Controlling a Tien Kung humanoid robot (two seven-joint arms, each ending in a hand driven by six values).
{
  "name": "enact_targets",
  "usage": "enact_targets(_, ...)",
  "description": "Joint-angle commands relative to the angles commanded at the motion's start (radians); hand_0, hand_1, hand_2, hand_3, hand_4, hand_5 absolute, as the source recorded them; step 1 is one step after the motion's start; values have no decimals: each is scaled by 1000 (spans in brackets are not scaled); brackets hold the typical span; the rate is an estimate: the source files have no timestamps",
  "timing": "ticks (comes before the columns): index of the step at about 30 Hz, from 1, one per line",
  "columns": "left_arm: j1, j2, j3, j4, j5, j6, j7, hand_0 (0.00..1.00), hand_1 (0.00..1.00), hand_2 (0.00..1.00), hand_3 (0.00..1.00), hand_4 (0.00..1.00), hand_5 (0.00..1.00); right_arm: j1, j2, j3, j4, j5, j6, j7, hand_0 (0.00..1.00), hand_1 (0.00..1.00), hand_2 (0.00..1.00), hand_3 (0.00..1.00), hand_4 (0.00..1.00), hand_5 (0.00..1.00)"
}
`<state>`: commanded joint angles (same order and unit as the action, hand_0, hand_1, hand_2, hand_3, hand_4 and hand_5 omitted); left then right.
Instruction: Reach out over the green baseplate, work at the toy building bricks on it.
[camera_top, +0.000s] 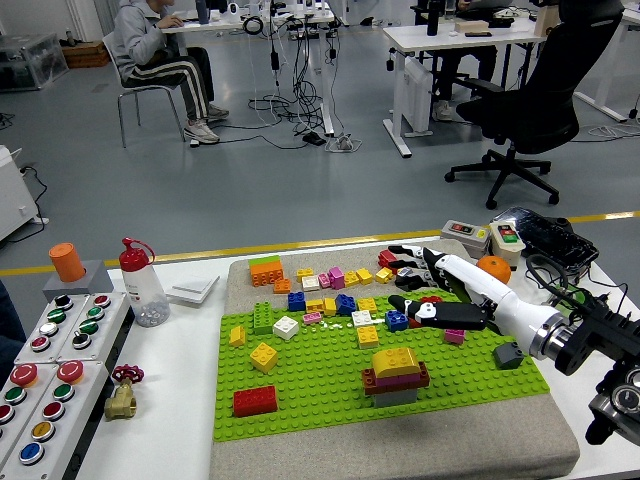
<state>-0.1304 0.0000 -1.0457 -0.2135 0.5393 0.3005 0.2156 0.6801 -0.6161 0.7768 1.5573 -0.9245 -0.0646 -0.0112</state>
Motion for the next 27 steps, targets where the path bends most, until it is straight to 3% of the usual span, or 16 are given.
enact_targets(5,0,0,0,0,1,0,0,663,616,616,512,414,998,-9,6,33,-10,189,4,-15,917,877,975,998,755,465)
enact_targets(6,0,0,0,0,1,0,0,662,616,616,513,414,998,-10,7,39,-12,225,6,-18,923,881,966,988,756,535)
enact_targets(17,0,0,0,0,3,-1,1,662,616,616,511,414,998,-27,15,96,-45,605,35,-62,903,866,920,933,756,551)
enact_targets(27,-2,1,0,1,6,-2,2,662,616,617,512,414,998,-39,17,126,-62,837,73,-44,843,822,874,890,751,562)
